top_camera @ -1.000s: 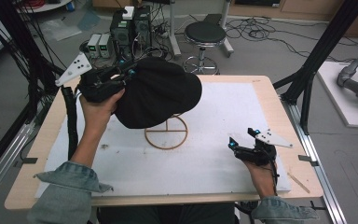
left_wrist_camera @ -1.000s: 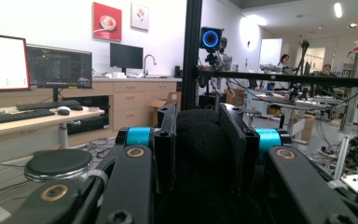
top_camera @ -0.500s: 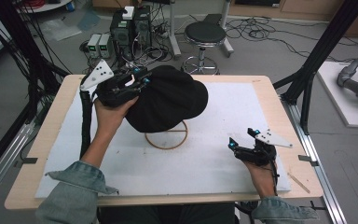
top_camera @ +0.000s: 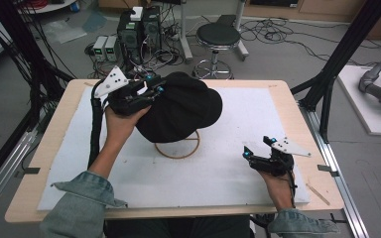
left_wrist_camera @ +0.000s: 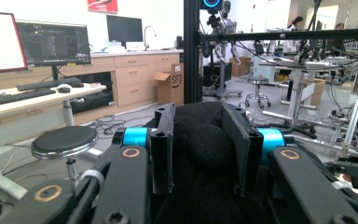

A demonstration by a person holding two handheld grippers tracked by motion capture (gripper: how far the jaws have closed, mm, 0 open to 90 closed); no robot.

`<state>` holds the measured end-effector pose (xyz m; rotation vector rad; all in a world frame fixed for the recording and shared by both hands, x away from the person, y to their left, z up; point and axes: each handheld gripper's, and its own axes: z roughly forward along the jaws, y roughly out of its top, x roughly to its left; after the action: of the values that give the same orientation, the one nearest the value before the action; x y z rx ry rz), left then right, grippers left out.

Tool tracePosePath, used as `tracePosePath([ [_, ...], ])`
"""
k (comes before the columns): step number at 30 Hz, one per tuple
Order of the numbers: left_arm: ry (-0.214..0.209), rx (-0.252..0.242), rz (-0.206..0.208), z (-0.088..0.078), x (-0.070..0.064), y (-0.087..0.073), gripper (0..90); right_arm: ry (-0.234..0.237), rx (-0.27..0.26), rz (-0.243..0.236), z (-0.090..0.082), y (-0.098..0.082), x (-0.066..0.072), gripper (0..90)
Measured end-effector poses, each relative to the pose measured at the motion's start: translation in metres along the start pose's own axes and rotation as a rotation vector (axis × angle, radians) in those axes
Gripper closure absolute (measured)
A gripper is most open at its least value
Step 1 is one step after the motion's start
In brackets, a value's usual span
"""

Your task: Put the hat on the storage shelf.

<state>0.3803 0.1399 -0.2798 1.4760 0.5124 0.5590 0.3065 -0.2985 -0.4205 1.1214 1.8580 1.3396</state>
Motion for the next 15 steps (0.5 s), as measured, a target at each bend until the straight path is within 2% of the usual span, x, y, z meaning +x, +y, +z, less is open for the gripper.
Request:
tracePosePath([
  [3, 0.012, 0.015, 0.013, 0.0013, 0.0003, -0.0027, 62.1, 0.001, 0.000, 0.002, 0.0000, 0.0000, 0.0000, 15.0],
  [9, 0.014, 0.022, 0.002, 0.0001, 0.0020, -0.0069, 57.2, -0.001, 0.002, 0.002, 0.0001, 0.0000, 0.0000, 15.0],
  [15, 0.010, -0.001, 0.015, -0.0050, 0.0021, -0.0046, 51.7, -0.001, 0.005, 0.002, 0.0005, -0.0002, 0.0002, 15.0],
])
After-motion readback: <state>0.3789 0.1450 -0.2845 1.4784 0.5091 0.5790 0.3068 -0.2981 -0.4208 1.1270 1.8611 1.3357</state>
